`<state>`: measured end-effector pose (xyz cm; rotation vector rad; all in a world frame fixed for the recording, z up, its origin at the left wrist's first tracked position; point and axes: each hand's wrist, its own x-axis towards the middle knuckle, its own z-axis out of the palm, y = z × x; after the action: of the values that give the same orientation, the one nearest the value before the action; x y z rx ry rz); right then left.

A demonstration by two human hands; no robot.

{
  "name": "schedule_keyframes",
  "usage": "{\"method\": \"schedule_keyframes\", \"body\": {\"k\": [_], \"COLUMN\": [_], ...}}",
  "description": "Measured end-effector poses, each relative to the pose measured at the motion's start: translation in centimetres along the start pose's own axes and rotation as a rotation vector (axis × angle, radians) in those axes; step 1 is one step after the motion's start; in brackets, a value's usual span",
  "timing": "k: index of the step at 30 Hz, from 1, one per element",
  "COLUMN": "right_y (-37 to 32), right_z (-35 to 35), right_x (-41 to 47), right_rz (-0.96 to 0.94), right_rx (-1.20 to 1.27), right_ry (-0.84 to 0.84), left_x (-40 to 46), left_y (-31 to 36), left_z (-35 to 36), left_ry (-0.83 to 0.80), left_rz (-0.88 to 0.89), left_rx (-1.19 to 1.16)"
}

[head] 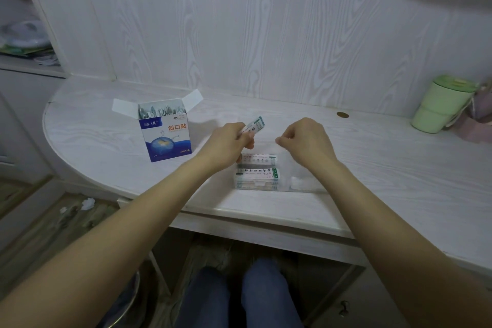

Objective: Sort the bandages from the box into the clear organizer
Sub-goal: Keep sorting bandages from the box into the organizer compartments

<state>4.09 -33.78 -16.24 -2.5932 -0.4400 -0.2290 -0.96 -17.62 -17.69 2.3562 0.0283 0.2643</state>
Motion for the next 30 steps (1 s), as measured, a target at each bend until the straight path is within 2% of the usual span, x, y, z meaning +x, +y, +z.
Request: {"method": "schedule_keyframes", "body": {"k": [5,8,13,16,18,22,27,30], "right_y": [-0.8,-1.5,-1.8,-1.3,-1.0,-1.7,-1.8,-1.4], "right_z": [0.2,0.5,0.7,0.5,0.1,-1.4,-1.0,-0.7], "right_x": [-0.2,-0.6,-0.7,-0.6,-0.3,-1.0,-1.2,-0.8], "right_rz": [0.022,-0.021,0.040,0.055,0.030,0.065,0.053,0.101], "right_rx": [-0.212,-0.302,-0.236,-0.196,-0.047,0.672,0.715,0.735], "right_ry": [-0.151,-0.177,-0.198,-0.185,-0.143,-0.188,-0.138,-0.084], "left_x": [0.0,0.0,-0.2,-0.5,-0.8,-1.5,-1.9,-1.9], "left_y": [-0.1,-0.1,-0.2,-0.2,0.0,0.9,1.5,1.4], "left_z": [-0.1,-0.2,-0.4,-0.5,-0.7,-1.0,-1.1,-1.2], "left_ry": [-0.005,-0.008,0.041,0.088,0.074,-0.034,-0.097,-0.063], "left_rz": [-0.013,-0.020,-0.006,-0.028,-0.058,-0.028,0.037,-0.051], "left_rx": [-0.021,-0.014,-0.045,-0.232,-0.391,-0.484,-0.445,-0.540]}}
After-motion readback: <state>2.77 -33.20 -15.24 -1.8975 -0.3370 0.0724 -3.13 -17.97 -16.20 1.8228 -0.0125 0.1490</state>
